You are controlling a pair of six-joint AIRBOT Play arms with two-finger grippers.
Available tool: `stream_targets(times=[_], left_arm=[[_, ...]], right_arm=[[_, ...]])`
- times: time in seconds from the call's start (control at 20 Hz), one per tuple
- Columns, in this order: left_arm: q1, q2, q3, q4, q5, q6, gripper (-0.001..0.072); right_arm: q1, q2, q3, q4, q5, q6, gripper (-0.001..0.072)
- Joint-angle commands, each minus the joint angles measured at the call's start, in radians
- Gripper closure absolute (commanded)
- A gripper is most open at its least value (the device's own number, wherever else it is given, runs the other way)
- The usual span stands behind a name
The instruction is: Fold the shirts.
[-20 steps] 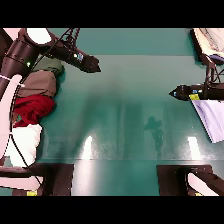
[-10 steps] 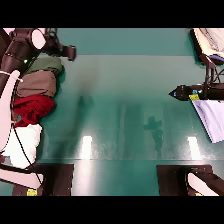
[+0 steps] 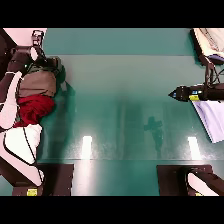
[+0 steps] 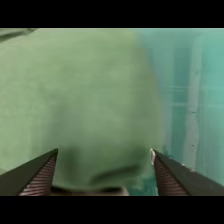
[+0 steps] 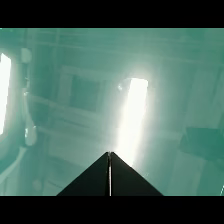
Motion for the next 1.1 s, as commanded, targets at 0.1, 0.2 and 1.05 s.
stream_targets(times=[0.1, 0.2, 1.05], left_arm=[[0.019, -0.048, 0.008, 0.002, 0.063, -0.002, 0.0383], [0.019, -0.047, 0.041, 0.0, 0.013, -0.002, 0.0678], [-0.433, 0.628, 0.306, -0.149, -0.654, 0.164, 0.068]], right_arm=[[0.001, 0.0, 0.0, 0.0, 0.0, 0.0, 0.0693], [0.001, 0.0, 0.0, 0.0, -0.002, 0.0, 0.0693], [0.001, 0.0, 0.373, 0.001, -0.097, 0.0, 0.0693]])
